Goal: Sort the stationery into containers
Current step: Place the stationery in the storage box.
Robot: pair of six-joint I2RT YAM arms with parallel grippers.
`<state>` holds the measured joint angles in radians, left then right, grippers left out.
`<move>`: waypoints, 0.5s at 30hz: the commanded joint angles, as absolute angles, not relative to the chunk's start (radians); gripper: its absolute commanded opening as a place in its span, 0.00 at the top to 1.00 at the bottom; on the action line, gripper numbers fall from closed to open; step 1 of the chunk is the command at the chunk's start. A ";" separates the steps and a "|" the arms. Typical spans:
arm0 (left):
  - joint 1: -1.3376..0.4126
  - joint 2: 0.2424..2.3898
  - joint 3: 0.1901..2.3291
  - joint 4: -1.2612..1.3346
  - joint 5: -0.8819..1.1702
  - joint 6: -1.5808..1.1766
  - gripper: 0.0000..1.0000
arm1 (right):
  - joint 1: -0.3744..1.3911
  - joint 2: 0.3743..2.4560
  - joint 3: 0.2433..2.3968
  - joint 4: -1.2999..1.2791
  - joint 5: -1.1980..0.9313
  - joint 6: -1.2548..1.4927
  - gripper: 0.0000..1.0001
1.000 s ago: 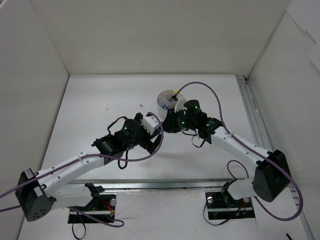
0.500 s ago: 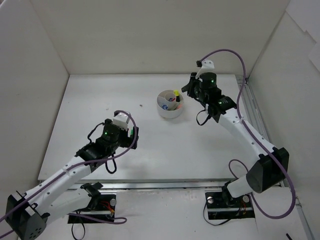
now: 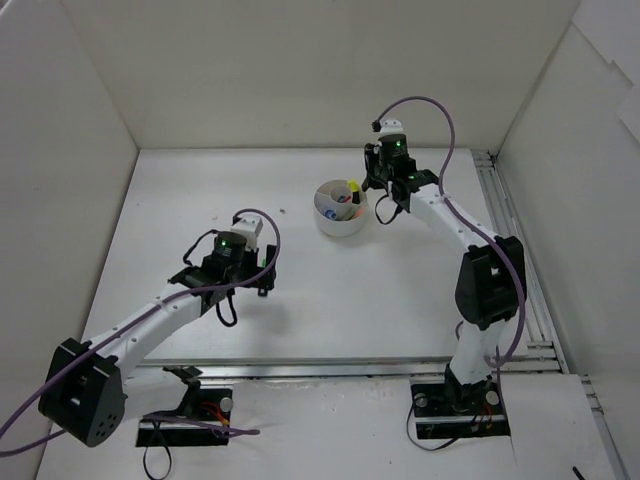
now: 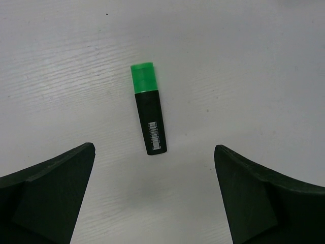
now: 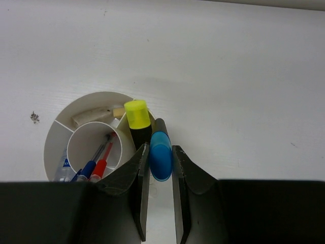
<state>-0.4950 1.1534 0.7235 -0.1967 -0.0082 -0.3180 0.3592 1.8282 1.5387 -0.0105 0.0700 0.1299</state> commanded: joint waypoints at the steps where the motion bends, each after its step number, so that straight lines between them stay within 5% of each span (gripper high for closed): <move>1: -0.477 1.184 0.796 -0.143 0.057 -0.318 0.00 | 0.351 1.841 1.609 0.041 0.008 0.144 1.00; 15: -0.456 1.247 0.799 -0.121 0.101 -0.319 0.00 | 0.337 1.916 1.623 0.032 -0.058 0.170 1.00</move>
